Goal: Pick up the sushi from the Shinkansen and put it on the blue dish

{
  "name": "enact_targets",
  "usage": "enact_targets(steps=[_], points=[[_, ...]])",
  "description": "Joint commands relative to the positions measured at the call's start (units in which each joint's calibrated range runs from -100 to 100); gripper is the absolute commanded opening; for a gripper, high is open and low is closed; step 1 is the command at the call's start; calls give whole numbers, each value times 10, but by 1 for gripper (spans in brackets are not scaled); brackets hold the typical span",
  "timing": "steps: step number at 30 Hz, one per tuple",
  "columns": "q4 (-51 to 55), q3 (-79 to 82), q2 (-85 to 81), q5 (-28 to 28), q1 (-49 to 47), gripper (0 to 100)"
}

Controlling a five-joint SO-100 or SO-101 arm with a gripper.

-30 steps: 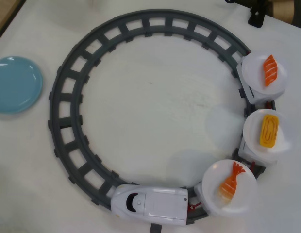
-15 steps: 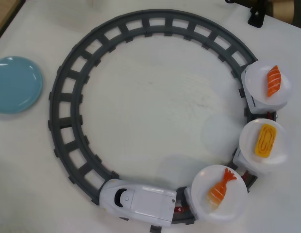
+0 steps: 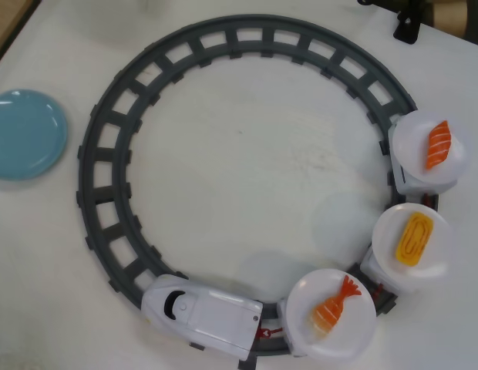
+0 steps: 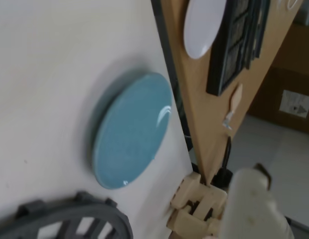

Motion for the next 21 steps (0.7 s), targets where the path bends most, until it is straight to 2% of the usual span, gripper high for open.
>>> enact_targets(steps=[1,11,17,21], points=[[1,-92,98,-2,10,19],[5,-282,359,3,191,19],[88,-413,490,4,259,19],[112,-465,527,42,304,19]])
